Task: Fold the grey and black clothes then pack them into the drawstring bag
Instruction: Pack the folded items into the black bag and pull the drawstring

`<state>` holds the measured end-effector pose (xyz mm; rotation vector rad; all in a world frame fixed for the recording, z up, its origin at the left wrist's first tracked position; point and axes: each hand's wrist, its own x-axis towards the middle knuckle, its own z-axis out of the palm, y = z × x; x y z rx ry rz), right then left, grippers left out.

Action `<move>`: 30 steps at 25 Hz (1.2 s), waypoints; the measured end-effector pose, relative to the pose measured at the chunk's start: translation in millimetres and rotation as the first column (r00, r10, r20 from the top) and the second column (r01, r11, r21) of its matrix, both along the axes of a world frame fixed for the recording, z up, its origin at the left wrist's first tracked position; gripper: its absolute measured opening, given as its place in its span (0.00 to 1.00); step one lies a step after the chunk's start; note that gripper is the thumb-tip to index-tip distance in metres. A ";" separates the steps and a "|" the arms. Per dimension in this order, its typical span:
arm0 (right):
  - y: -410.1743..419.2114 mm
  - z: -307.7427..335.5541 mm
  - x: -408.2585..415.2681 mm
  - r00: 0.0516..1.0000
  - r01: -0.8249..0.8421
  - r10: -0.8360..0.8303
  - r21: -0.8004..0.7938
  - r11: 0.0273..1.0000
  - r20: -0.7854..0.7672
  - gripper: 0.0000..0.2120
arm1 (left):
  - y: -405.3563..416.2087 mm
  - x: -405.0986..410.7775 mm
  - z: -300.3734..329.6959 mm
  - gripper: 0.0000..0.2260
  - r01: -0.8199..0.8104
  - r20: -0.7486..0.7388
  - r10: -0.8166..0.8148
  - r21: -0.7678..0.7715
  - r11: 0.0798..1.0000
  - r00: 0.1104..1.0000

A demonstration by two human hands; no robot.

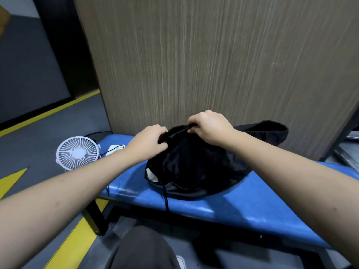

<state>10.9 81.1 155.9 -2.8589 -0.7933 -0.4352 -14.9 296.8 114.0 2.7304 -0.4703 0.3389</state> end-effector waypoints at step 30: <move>34.7 -12.8 4.0 0.987 -0.163 0.161 0.085 0.983 0.026 0.06 | 64.5 -10.6 3.0 0.10 -0.007 -0.299 -0.059 -0.214 0.977 0.952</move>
